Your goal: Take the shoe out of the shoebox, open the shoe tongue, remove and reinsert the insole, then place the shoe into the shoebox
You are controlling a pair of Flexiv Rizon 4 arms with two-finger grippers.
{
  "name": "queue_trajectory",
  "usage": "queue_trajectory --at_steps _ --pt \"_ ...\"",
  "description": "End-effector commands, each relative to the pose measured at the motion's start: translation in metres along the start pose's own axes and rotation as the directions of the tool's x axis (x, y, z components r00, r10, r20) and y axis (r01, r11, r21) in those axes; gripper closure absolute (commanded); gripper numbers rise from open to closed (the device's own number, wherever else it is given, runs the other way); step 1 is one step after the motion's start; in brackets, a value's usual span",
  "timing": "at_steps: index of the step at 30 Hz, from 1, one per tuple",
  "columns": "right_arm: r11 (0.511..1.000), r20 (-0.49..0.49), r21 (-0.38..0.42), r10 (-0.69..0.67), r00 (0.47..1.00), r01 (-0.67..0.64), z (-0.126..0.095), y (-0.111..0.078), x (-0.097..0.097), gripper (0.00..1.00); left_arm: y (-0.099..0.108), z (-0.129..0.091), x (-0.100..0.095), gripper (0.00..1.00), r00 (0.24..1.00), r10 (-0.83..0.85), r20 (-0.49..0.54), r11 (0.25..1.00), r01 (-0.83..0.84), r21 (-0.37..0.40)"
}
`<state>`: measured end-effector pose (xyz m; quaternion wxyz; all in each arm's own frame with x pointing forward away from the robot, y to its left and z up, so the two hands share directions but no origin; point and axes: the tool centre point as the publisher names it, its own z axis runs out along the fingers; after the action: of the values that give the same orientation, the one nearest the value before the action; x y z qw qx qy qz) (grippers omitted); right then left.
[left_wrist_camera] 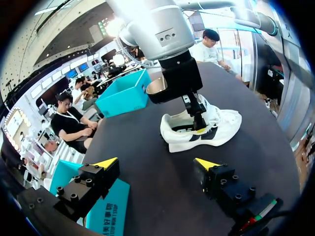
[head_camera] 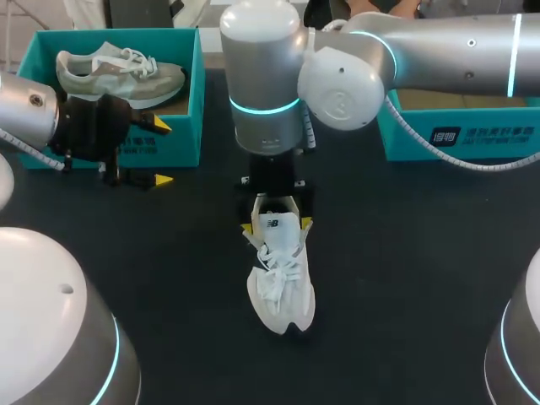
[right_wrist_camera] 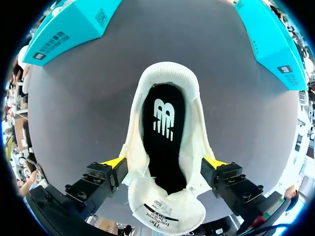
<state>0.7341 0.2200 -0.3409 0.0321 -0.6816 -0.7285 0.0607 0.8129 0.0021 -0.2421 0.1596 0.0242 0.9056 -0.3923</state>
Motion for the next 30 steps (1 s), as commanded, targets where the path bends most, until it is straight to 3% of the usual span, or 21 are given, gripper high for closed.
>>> queue_trajectory --at_steps 1,18,22,26,27,28,29,30 --pt "1.000 0.014 -0.002 -0.007 1.000 0.007 -0.014 -0.006 0.000 0.00 -0.001 0.000 0.001 0.00 1.000 0.000 0.001 1.000 0.000 -0.005" --pt "0.995 0.083 -0.073 0.076 0.994 -0.070 -0.060 -0.042 -0.003 0.00 -0.001 0.000 0.001 0.00 1.000 0.000 0.001 1.000 0.000 -0.005" --pt "0.994 0.068 -0.064 0.097 0.993 -0.093 -0.063 -0.058 0.003 0.00 -0.001 0.000 0.001 0.00 1.000 0.000 0.001 1.000 0.000 -0.005" --pt "0.993 0.024 -0.062 0.105 0.994 -0.104 -0.052 -0.068 0.007 0.00 -0.001 0.000 0.001 0.00 1.000 0.000 0.001 1.000 0.000 -0.005" --pt "0.993 0.020 -0.053 0.108 0.994 -0.107 -0.047 -0.069 0.007 0.24 -0.001 0.000 0.001 0.00 1.000 0.000 0.001 1.000 0.000 -0.005" --pt "0.993 0.028 -0.050 0.111 0.993 -0.110 -0.043 -0.070 0.007 0.58 -0.001 0.000 0.001 0.00 1.000 0.000 0.001 1.000 0.000 -0.005" --pt "0.992 0.026 -0.047 0.116 0.993 -0.115 -0.040 -0.070 0.006 0.68 -0.001 0.000 0.001 0.00 1.000 0.000 0.001 1.000 0.000 -0.005" --pt "0.992 0.020 -0.045 0.117 0.993 -0.116 -0.038 -0.071 0.006 0.70 -0.001 0.000 0.001 0.00 1.000 0.000 0.001 1.000 0.000 -0.005"
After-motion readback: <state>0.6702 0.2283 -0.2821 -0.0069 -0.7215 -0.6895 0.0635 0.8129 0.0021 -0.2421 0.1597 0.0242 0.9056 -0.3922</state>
